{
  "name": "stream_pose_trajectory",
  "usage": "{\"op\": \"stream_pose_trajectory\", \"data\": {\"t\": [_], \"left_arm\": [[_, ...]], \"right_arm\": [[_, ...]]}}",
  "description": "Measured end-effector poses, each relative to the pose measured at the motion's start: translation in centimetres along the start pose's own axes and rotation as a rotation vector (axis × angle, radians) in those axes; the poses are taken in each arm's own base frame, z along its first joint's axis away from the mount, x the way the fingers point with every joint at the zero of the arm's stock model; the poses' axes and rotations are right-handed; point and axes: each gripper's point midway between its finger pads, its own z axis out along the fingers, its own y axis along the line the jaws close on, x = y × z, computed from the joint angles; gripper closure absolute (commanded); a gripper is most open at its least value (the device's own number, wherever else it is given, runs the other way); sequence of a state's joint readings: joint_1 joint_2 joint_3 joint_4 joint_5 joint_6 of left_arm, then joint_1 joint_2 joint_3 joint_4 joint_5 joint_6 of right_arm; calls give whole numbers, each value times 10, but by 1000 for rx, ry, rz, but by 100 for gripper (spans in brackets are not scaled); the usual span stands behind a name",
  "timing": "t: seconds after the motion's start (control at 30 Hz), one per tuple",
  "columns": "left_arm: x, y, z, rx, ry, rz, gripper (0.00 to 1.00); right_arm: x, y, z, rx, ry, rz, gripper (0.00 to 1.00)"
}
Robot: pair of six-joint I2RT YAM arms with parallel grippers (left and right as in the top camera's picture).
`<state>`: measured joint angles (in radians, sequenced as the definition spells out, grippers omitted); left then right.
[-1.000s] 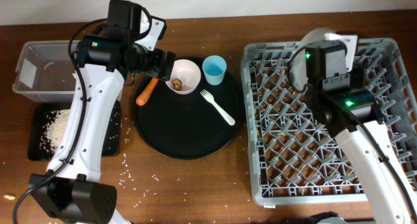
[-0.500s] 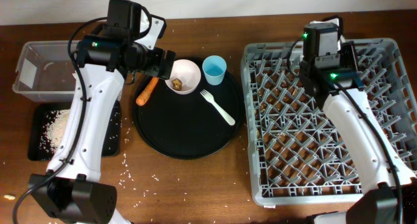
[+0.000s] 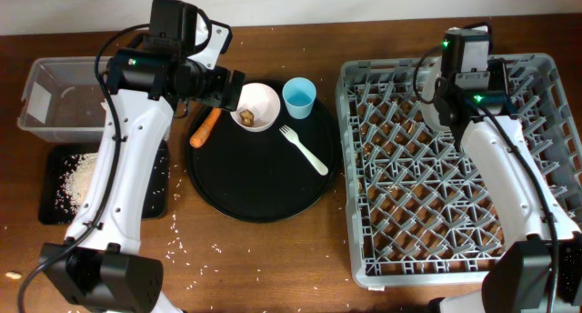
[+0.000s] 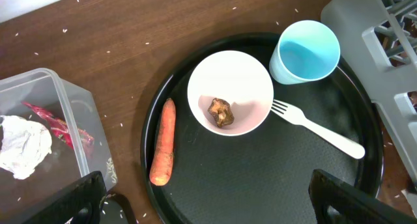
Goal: Sort waste into correct bins and load items into the dishwasher rack
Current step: 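Place the white plate upright in the dish rack with the right gripper, then grasp the pink bowl with the left gripper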
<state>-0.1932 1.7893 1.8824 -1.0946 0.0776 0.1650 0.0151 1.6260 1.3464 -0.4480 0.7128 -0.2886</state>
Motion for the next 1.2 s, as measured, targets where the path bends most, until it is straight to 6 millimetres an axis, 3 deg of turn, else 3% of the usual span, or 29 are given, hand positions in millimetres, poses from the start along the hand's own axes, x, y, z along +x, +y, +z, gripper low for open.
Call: {"op": "stream_pose_trajectory", "data": {"t": [0.03,0.07,0.1,0.3,0.4,0.5,0.53,0.63,0.67,0.73,0.93,0.97,1.03,1.1,1.2], "left_arm": [[0,0,0,0,0,0,1],[0,0,0,0,0,0,1],[0,0,0,0,0,0,1],[0,0,0,0,0,0,1],[0,0,0,0,0,0,1],[0,0,0,0,1,0,1],[0,0,0,0,0,0,1],[0,0,0,0,-1,0,1],[-1,0,0,-1,-5,0,1],[-3,0,0,-2,-11,-1,1],[-3,1,0,-1,-14,-79,2],[-2,0,1,0,-6,-83,7],[1,1,11,3,17,-91,28],[-2,4,44,5,37,-101,42],[8,8,122,13,105,-109,51]], "right_arm": [[-1,3,0,-15,-4,0,48],[-1,4,0,-23,-7,2,4],[-2,5,0,-30,-9,4,2],[-3,8,-1,-48,-13,96,2],[-11,0,-15,-81,-51,203,2],[-29,-33,-62,-142,-169,364,2],[-39,-51,-91,-186,-247,449,1],[-54,-70,-145,-340,-389,578,2],[-59,-68,-159,-413,-426,595,2],[-66,-53,-179,-555,-457,600,2],[-53,65,-181,-832,-254,417,2],[-45,79,-180,-852,-207,384,2],[-39,88,-179,-869,-177,365,1],[-31,91,-178,-874,-142,349,0],[-16,95,-176,-876,-80,322,2]]}}
